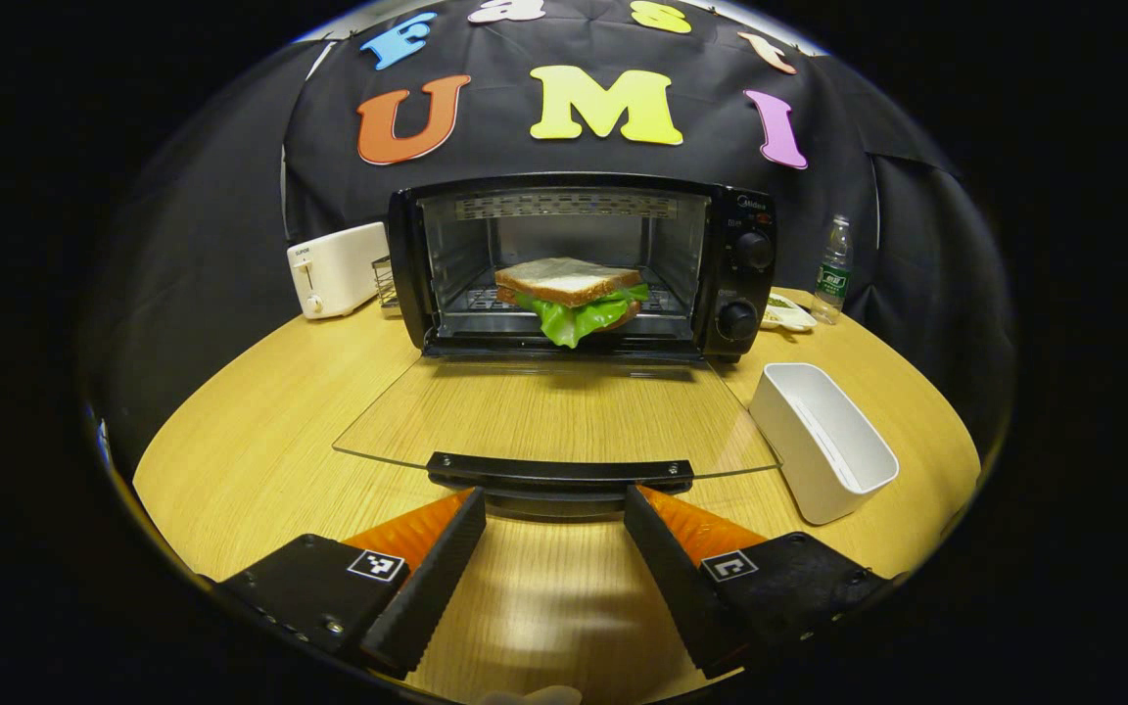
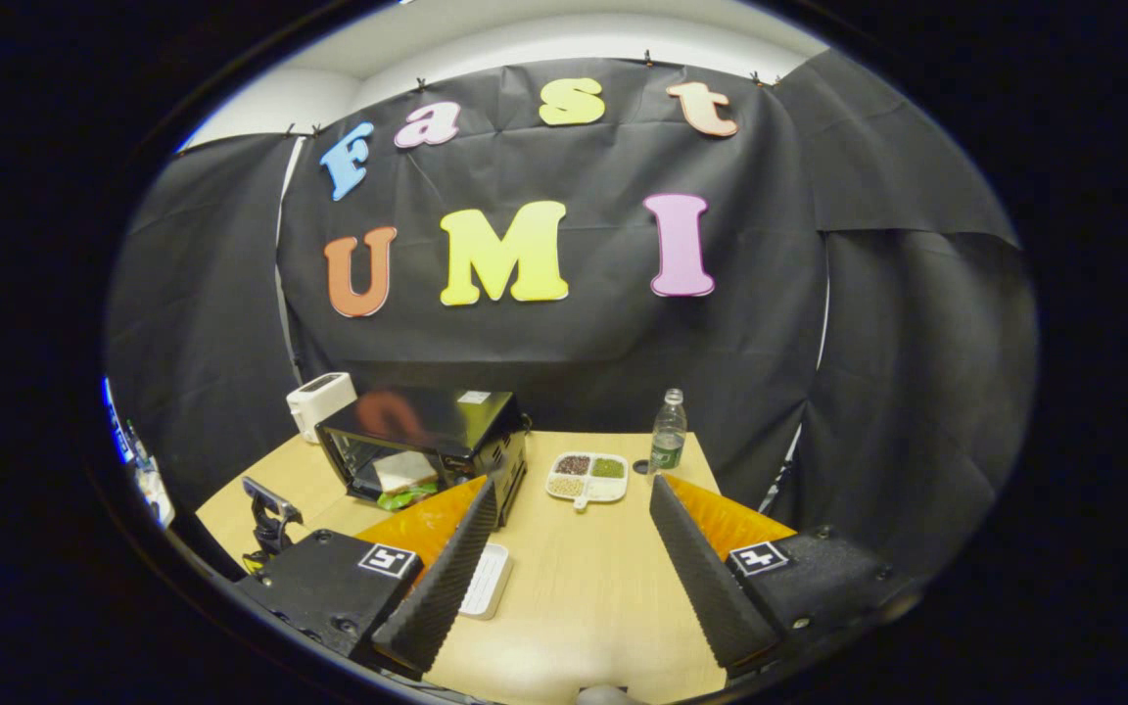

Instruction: Open the electric oven with the left hand, put the food in, and close the electric oven.

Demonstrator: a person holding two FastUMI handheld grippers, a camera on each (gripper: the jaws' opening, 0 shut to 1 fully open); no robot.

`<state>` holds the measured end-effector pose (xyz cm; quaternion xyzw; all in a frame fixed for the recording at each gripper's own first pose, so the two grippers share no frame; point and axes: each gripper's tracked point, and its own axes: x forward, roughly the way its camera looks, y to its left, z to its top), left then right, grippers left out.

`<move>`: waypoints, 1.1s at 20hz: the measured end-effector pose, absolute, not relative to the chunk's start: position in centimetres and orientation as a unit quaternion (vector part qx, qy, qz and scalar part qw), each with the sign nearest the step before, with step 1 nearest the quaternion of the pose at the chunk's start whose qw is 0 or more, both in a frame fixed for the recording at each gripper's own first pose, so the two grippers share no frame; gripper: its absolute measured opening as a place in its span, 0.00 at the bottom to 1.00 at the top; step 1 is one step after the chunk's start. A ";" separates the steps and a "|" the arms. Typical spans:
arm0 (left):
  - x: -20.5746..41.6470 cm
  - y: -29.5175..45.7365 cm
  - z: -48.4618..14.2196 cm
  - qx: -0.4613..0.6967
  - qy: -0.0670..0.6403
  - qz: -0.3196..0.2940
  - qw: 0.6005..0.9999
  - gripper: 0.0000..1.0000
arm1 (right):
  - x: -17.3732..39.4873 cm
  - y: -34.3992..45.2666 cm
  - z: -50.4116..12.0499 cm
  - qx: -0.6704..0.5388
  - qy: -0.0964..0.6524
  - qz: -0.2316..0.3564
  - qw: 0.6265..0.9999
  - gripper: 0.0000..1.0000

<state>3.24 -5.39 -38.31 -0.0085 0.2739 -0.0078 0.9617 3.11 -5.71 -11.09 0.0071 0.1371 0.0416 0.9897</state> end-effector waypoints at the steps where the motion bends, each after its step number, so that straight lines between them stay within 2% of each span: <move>1: 3.3 -5.3 -38.3 -0.009 0.275 -0.008 0.962 0.94 | 3.2 -5.7 -10.9 0.007 0.136 0.042 0.990 1.00; 2: 3.2 -5.2 -38.3 -0.009 0.276 -0.008 0.961 0.94 | 3.4 -5.8 -10.8 0.005 0.135 0.043 0.990 0.95; 3: 3.3 -5.2 -38.1 -0.009 0.276 -0.007 0.961 0.94 | 3.5 -5.8 -10.8 0.002 0.133 0.044 0.990 0.95; 4: 3.4 -5.3 -37.9 -0.008 0.276 -0.007 0.961 0.94 | 3.5 -5.7 -10.4 0.003 0.131 0.047 0.990 1.00; 5: 3.4 -5.2 -37.8 -0.004 0.276 -0.007 0.961 0.94 | 3.5 -5.6 -10.2 0.001 0.130 0.048 0.990 0.95; 6: 3.3 -5.2 -37.3 -0.001 0.275 -0.009 0.962 0.94 | 3.7 -5.7 -10.0 0.001 0.128 0.050 0.991 1.00; 9: 3.6 -5.1 -36.1 -0.002 0.268 -0.009 0.963 0.94 | 4.0 -5.9 -9.6 0.006 0.124 0.051 0.991 1.00; 10: 3.8 -5.1 -35.6 -0.004 0.266 -0.009 0.964 0.94 | 4.1 -5.9 -9.5 0.008 0.123 0.051 0.991 0.95; 11: 3.8 -5.1 -35.1 -0.004 0.265 -0.010 0.964 0.94 | 4.1 -6.0 -9.4 0.010 0.121 0.052 0.991 0.95; 12: 4.0 -5.1 -34.5 -0.002 0.262 -0.010 0.965 0.94 | 4.2 -6.0 -9.3 0.009 0.120 0.051 0.991 1.00; 15: 4.9 -5.1 -32.2 0.004 0.245 -0.015 0.969 0.94 | 4.0 -6.2 -8.9 0.002 0.114 0.051 0.992 1.00; 16: 5.4 -5.1 -31.3 0.005 0.239 -0.018 0.971 0.94 | 3.9 -6.3 -8.6 0.004 0.112 0.051 0.992 0.95; 22: 8.6 -5.3 -26.7 0.010 0.211 -0.024 0.977 0.95 | 4.4 -7.1 -7.8 0.017 0.101 0.038 0.994 0.95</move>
